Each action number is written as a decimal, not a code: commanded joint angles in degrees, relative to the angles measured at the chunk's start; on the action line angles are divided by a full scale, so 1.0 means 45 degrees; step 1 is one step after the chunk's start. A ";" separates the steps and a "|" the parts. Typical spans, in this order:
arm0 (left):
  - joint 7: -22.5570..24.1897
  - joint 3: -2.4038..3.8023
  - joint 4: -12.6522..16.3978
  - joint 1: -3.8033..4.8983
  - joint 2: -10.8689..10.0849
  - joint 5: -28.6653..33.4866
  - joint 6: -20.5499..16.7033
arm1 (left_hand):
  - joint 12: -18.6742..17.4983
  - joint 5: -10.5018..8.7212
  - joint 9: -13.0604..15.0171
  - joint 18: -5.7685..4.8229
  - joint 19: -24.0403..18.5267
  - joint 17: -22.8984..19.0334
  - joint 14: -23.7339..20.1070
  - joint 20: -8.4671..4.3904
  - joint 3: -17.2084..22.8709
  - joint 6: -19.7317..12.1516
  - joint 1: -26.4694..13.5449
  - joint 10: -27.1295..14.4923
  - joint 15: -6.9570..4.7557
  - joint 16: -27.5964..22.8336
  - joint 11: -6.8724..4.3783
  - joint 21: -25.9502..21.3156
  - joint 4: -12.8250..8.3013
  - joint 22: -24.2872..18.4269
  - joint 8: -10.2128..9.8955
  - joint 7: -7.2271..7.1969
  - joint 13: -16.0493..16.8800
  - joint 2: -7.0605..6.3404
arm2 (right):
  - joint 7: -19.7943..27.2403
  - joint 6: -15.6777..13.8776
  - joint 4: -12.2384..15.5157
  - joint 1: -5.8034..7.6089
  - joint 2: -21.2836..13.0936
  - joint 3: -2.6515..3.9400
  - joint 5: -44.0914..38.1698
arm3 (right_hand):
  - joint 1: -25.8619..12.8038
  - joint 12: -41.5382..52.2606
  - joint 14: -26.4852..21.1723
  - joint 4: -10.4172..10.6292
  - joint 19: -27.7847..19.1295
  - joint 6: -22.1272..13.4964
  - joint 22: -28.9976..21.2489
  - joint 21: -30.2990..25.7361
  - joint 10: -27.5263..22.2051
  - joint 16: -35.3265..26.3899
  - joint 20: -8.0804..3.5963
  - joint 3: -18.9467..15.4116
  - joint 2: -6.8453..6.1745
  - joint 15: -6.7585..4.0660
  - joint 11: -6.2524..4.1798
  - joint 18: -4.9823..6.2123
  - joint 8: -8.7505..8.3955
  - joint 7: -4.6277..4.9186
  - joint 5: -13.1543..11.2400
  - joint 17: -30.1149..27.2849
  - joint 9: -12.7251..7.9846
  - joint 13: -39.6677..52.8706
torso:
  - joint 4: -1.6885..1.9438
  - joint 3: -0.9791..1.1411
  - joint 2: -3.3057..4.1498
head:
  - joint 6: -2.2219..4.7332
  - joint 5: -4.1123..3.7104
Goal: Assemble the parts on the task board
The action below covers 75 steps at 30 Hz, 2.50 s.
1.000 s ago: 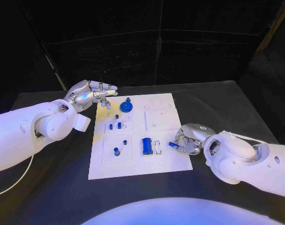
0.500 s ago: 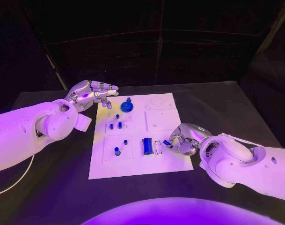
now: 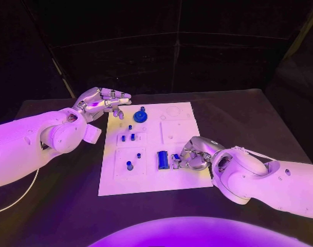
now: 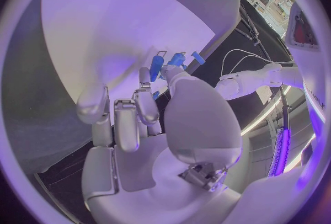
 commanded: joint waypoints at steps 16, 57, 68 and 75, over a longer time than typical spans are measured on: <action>0.0021 0.0012 -0.0008 0.0019 0.0065 0.0056 0.0162 | 0.0080 -0.0012 -0.0005 0.0168 -0.0011 -0.0014 -0.0060 0.0076 -0.0031 -0.0110 -0.0014 -0.0064 0.0009 0.0074 0.0010 -0.0076 0.0023 -0.0015 0.0083 -0.0007 -0.0013 0.0101 | -0.0171 -0.0079 -0.0232 0.0017 0.0335 0.0005 0.0490 | -0.0449 0.0019 0.1012 0.0201 0.0038 -0.0052 -0.0070 0.0001 0.0086 0.0035 -0.0047 -0.0987 0.0108 -0.0046 -0.0002 -0.0087 0.0009 0.0083 0.0108 0.1825 0.0088 0.0029 | -0.0019 0.0001 -0.0004 | -0.0029 0.0096; 0.0027 0.0011 0.0005 0.0018 0.0040 0.0056 0.0168 | 0.0080 -0.0012 -0.0005 0.0168 -0.0011 -0.0014 -0.0060 0.0076 -0.0031 -0.0110 -0.0014 -0.0064 0.0009 0.0074 0.0010 -0.0076 0.0023 -0.0015 0.0083 -0.0007 -0.0013 0.0101 | 0.2209 -0.1003 0.0238 0.0014 0.0008 0.0006 0.0230 | 0.1273 0.0209 0.1032 -0.0912 0.0059 -0.0111 -0.0032 -0.0042 0.0179 0.0059 -0.0061 -0.3332 0.0876 -0.0073 -0.0045 -0.0087 0.0355 0.0021 -0.3802 0.1893 0.0480 0.0332 | -0.0016 -0.0005 0.0007 | 0.0083 0.0182; 0.0356 0.0010 0.0035 0.0017 0.0083 0.0493 -0.0054 | 0.0127 -0.0014 -0.0005 0.0166 -0.0001 -0.0039 -0.0081 0.0081 -0.0082 -0.0133 -0.0037 -0.0095 0.0015 0.0102 0.0016 -0.0102 0.0048 -0.0043 0.0107 -0.0005 -0.0012 0.0094 | 0.6127 -0.0977 -0.0005 0.0179 -0.0293 0.0033 0.5538 | 0.2150 -0.2472 0.0199 -0.1370 -0.2059 -0.1831 -0.3542 -0.2282 -0.1680 -0.2037 0.0342 -0.3374 0.1417 0.0408 0.0579 0.0558 -0.0763 0.0784 -0.3250 -0.1141 -0.0002 -0.1902 | 0.0095 -0.0061 -0.0136 | 0.0814 0.0021; 0.0796 0.0003 -0.0118 0.0014 0.0308 0.1748 -0.0750 | 0.0275 -0.0005 0.0039 0.0159 -0.0316 -0.0162 -0.0556 0.0101 -0.0171 0.0083 -0.0065 -0.0035 0.0011 -0.0057 -0.0090 -0.0341 0.0113 -0.0174 0.0294 -0.0216 0.0007 0.0140 | 0.9457 -0.0266 -0.1638 0.1222 0.0199 0.0052 1.0562 | 0.3014 -0.8094 -0.2674 -0.1656 -0.4262 -0.2270 -0.6997 -0.5853 -0.5048 -0.9399 0.0706 -0.3080 0.1666 0.0806 0.0942 0.0905 -0.1268 0.1175 -0.3516 -0.8517 -0.0253 -0.6570 | 0.0213 -0.0163 -0.0453 | 0.1492 -0.0162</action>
